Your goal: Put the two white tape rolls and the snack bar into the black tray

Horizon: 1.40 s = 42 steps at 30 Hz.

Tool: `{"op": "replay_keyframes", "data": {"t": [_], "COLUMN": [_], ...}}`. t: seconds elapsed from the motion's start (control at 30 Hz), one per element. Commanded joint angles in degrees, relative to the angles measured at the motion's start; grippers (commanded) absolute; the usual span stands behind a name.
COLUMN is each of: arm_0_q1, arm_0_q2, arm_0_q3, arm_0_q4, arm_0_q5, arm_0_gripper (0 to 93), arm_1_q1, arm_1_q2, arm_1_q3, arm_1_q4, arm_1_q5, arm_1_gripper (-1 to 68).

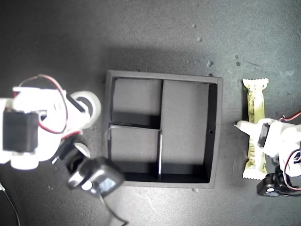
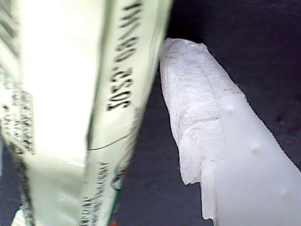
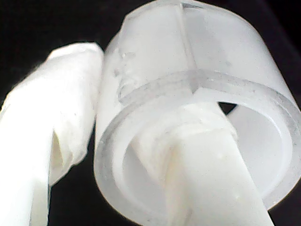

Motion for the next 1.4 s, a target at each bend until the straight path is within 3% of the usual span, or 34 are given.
{"op": "replay_keyframes", "data": {"t": [0.0,0.17,0.43,0.6,0.83,1.13,1.2,1.3,1.37], "arm_0_q1": [-0.18,-2.99,-4.04,-4.83,-4.92,-4.83,-4.48,-3.43,-2.99], "arm_0_q2": [-5.71,-21.36,-48.87,-51.94,-50.01,-47.99,-47.64,-46.05,-44.03], "arm_0_q3": [-22.76,-34.19,-59.41,-56.95,-51.15,-50.71,-50.63,-50.01,-49.13], "arm_0_q4": [5.80,8.26,15.56,15.56,15.56,15.56,15.56,15.56,15.56], "arm_0_q5": [3.43,5.36,3.87,1.58,0.35,0.88,1.14,2.02,2.55], "arm_0_gripper": [0.0,0.0,0.0,0.0,0.0,0.0,0.7,12.3,18.0], "arm_1_q1": [-0.35,-2.64,-5.71,-4.31,-0.62,0.00,-0.26,-1.58,-1.67], "arm_1_q2": [-0.97,-0.88,-0.97,-5.80,-27.25,-30.32,-30.32,-30.32,-30.32], "arm_1_q3": [-2.29,-14.33,-42.10,-57.66,-81.47,-75.23,-75.41,-75.67,-75.76], "arm_1_q4": [1.67,15.91,32.08,28.39,23.47,16.52,17.23,21.36,24.87], "arm_1_q5": [0.09,-1.49,-7.47,-14.24,-17.75,-16.00,-16.35,-17.75,-17.58], "arm_1_gripper": [14.8,7.0,5.7,5.6,5.5,6.0,8.9,25.1,29.7]}}
